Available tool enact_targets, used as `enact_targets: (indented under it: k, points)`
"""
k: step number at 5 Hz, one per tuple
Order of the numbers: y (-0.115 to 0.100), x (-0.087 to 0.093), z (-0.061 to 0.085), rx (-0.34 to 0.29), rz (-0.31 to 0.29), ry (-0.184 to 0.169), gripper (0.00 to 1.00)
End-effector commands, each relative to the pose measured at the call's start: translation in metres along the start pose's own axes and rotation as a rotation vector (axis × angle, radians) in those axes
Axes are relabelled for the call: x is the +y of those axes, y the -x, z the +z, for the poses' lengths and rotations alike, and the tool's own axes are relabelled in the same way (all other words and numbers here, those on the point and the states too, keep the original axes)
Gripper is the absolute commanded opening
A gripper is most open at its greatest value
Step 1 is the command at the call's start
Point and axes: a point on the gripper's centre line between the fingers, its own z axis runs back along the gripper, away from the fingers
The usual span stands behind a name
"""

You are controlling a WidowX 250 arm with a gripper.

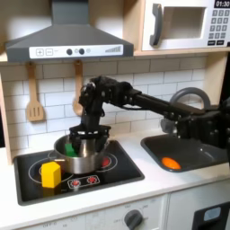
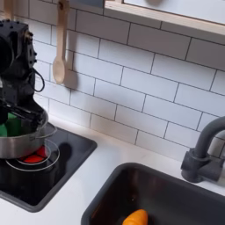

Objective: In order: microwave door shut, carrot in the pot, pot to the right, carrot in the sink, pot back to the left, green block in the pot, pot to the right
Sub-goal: 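Drag the pot to the right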

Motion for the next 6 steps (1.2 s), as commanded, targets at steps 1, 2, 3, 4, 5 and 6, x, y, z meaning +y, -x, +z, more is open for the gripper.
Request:
enact_targets:
  k: [1, 2, 3, 4, 5, 6]
  points:
    - [0.003, -0.02, 0.001, 0.004, -0.034, 0.03, 1.0]
    - [0.005, -0.035, 0.004, 0.004, -0.059, 0.051, 1.0]
    - [0.01, -0.05, 0.006, 0.011, -0.082, 0.075, 1.0]
    - [0.015, -0.065, 0.0, 0.034, -0.109, 0.105, 1.0]
    - [0.02, -0.074, -0.004, 0.051, -0.122, 0.121, 1.0]
    - [0.021, -0.082, 0.003, 0.04, -0.135, 0.131, 1.0]
